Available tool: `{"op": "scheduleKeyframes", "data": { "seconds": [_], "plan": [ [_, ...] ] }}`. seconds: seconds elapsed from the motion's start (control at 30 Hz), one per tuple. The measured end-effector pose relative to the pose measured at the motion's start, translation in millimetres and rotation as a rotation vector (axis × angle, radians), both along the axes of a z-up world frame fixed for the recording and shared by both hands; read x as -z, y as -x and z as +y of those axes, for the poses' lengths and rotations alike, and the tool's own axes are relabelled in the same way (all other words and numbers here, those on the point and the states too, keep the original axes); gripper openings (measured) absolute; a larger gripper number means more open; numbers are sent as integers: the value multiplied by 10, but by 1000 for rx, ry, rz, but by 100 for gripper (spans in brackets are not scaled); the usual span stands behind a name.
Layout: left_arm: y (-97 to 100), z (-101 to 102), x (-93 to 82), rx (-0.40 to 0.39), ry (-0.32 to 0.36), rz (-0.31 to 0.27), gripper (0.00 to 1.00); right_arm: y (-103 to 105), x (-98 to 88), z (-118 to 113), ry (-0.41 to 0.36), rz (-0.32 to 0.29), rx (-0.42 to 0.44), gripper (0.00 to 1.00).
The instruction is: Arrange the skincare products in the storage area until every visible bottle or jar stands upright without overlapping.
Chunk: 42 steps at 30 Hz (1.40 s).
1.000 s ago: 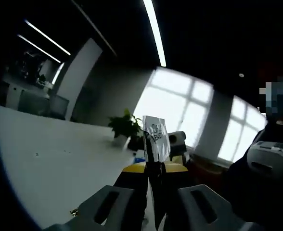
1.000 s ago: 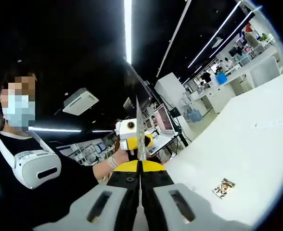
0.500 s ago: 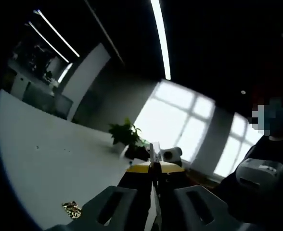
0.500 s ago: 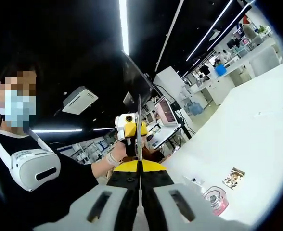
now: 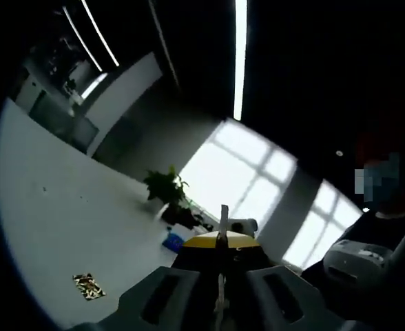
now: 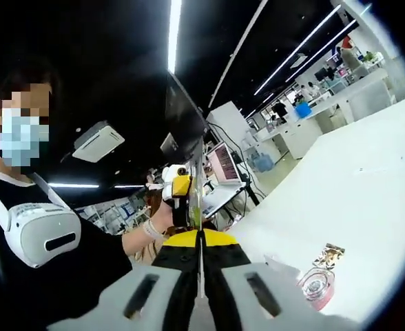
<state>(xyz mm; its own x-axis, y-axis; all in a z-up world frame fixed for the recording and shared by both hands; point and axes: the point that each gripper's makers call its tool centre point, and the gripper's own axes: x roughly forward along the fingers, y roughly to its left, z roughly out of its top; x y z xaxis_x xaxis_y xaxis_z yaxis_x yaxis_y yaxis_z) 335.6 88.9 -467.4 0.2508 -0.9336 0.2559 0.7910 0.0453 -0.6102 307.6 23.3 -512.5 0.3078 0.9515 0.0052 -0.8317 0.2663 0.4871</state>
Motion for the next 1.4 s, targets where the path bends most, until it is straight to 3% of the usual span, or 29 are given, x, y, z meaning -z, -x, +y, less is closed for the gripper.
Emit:
{"op": "scheduleKeyframes", "data": {
  "seconds": [0.17, 0.33, 0.47, 0.6, 0.63, 0.77, 0.9, 0.93, 1.03, 1.17, 1.4],
  "plan": [
    [-20, 147, 109, 11, -17, 44, 0, -7, 214, 39, 140, 5, 86, 7],
    [-20, 259, 339, 8, -59, 94, 0, 138, 255, 197, 160, 10, 77, 2],
    [-50, 309, 609, -1, -100, 168, 0, 252, 393, 314, 230, 13, 72, 2],
    [-98, 322, 976, -14, -111, 318, 0, 312, 562, 385, 299, -5, 67, 9],
    [-109, 321, 1031, -19, -112, 327, 0, 349, 625, 413, 314, 27, 53, 9],
    [-127, 305, 1218, -16, -133, 347, 0, 357, 790, 469, 378, 21, 50, 8],
    [-133, 267, 1397, -37, -197, 357, 0, 343, 955, 490, 449, 10, 70, 11],
    [-167, 274, 1506, -67, -228, 394, 0, 346, 1003, 490, 470, 14, 72, 12],
    [-208, 271, 1671, -92, -240, 432, 0, 337, 1201, 475, 560, 14, 88, 9],
    [-231, 249, 1817, -105, -257, 456, 0, 379, 1441, 509, 641, 40, 77, 10],
    [-282, 197, 2049, -133, -326, 466, 0, 450, 1672, 679, 651, 81, 60, 10]
  ]
}}
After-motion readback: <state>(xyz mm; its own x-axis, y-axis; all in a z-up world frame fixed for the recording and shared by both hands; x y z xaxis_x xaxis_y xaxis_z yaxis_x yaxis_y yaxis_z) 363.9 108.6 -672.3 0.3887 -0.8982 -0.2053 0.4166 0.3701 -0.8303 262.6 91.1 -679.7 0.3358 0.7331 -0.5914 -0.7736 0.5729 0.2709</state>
